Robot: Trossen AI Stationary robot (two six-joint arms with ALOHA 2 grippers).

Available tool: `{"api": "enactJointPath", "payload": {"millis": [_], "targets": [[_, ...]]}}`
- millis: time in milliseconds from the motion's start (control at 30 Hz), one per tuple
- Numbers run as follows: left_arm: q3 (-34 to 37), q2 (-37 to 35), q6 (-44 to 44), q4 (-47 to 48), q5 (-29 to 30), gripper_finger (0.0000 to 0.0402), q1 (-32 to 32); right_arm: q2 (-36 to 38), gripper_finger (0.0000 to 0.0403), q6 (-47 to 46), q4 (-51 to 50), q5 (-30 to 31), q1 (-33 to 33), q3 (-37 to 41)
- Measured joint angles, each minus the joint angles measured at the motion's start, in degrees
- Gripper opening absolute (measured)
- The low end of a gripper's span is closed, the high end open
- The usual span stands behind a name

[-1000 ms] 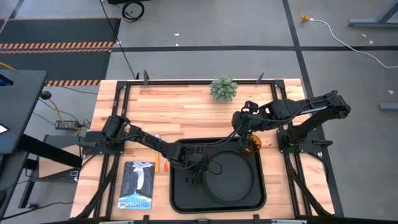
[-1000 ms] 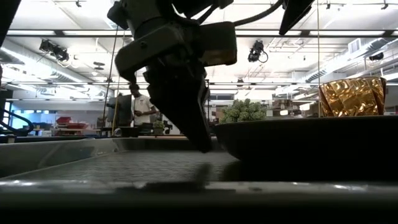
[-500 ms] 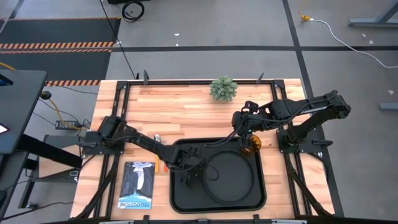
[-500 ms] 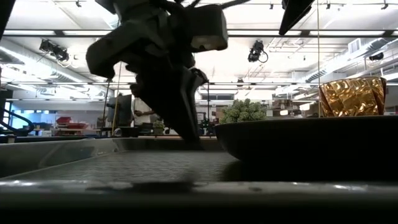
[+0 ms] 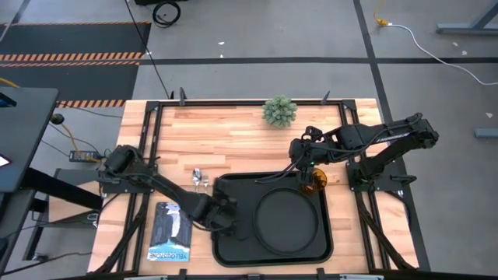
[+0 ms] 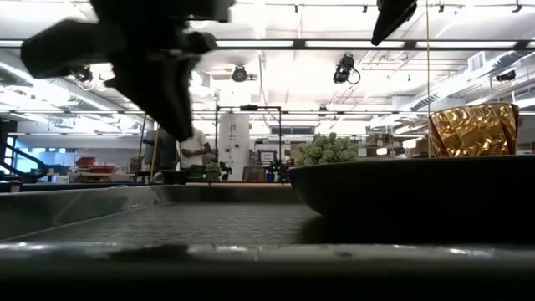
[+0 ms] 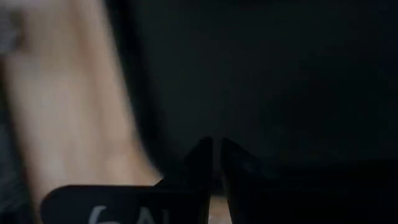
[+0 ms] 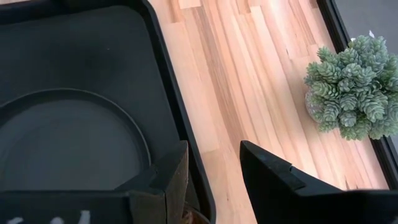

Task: Pick and place plate/cup/fork/spoon on tray
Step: Put the orange fork on the left side of the black plate

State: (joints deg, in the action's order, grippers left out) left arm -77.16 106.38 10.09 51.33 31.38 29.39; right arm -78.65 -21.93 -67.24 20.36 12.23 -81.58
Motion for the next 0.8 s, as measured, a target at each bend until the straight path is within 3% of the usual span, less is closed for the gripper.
{"api": "enactJointPath", "payload": {"millis": [133, 433, 800], "targets": [[0.0, -1.5, 4.6, 6.0, 5.5, 0.0038, 2.0, 0.0, 0.0153, 0.0, 0.2, 0.0, 0.0, 0.0], [0.3, -4.5, 12.5, 14.3, 9.6, 0.0038, 5.4, 0.0, 0.0153, 0.5, 1.1, 0.2, 0.0, 0.0], [11.9, -11.2, 24.3, 12.9, 11.0, 0.0038, 8.1, 0.0, 0.0153, 1.1, 1.7, 0.9, 0.0, 0.0]]}}
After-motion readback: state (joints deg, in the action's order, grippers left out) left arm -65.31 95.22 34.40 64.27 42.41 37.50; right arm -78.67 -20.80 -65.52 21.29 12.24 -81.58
